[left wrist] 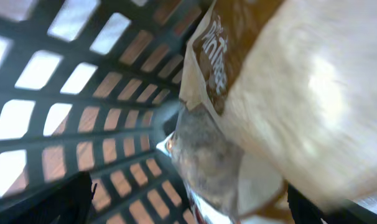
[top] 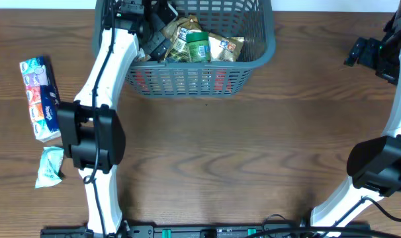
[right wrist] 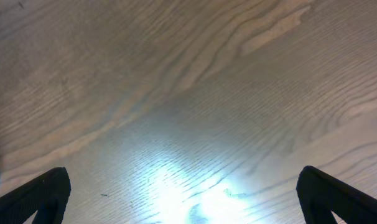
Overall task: Pack container
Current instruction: 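Grasp the PanTree pouch with the left gripper and drop it into the basket, then move the left gripper to the blue Kleenex tissue pack and grasp it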
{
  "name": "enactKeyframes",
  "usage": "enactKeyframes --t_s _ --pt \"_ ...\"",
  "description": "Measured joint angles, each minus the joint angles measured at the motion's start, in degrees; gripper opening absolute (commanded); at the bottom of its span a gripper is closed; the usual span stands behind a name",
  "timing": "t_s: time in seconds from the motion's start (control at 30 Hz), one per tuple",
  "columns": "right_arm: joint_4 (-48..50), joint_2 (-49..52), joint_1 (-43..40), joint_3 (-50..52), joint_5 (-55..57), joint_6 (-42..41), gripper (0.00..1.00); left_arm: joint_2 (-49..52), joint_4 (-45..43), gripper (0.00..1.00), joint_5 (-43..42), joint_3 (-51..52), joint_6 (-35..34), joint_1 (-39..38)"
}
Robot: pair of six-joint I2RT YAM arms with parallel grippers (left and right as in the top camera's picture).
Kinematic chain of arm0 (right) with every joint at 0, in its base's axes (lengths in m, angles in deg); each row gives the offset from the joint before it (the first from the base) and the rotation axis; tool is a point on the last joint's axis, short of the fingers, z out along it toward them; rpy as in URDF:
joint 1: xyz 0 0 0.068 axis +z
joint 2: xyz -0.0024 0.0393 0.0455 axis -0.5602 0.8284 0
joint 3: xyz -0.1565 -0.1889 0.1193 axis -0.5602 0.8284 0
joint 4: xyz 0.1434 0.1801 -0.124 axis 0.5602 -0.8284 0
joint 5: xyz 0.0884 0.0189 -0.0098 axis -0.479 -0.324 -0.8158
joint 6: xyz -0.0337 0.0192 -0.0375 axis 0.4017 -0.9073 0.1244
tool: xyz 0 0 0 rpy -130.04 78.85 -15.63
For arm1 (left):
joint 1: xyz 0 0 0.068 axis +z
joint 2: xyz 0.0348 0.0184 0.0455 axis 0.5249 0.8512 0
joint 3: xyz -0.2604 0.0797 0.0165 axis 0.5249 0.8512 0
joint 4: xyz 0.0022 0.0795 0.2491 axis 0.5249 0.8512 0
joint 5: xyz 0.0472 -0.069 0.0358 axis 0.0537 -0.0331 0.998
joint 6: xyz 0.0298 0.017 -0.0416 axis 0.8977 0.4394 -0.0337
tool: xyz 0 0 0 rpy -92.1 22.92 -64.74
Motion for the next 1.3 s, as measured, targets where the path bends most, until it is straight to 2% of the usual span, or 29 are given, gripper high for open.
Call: enactKeyframes --t_s 0.13,0.33,0.43,0.57,0.7,0.87,1.07,1.3 --pt "0.0 0.0 0.0 0.0 0.0 0.0 0.99 -6.1 0.5 0.98 1.6 0.1 -2.2 -0.5" --pt "-0.1 0.0 0.0 0.0 0.0 0.0 0.99 -23.4 2.5 0.98 6.3 -0.1 -8.7 -0.5" --pt "-0.6 0.0 0.0 0.0 0.0 0.0 0.99 -31.7 9.1 0.98 8.0 -0.9 -15.2 2.3" --pt "-1.2 0.0 0.0 0.0 0.0 0.0 0.99 -37.6 21.7 0.98 9.6 -1.7 -21.9 10.5" --pt "-1.5 0.0 0.0 0.0 0.0 0.3 0.99 -36.6 29.0 0.98 10.0 -1.6 -26.7 18.7" --pt "-1.4 0.0 0.0 0.0 -0.6 0.9 0.99 -32.6 30.1 0.98 5.8 -0.9 -30.0 28.2" --pt "-1.4 0.0 0.0 0.0 -1.4 1.6 0.99 -27.1 29.2 0.99 3.3 -0.9 -32.0 34.3" --pt "0.1 0.0 0.0 0.0 -1.5 2.2 0.99 -13.2 27.1 0.98 2.3 -0.9 -33.1 38.4"
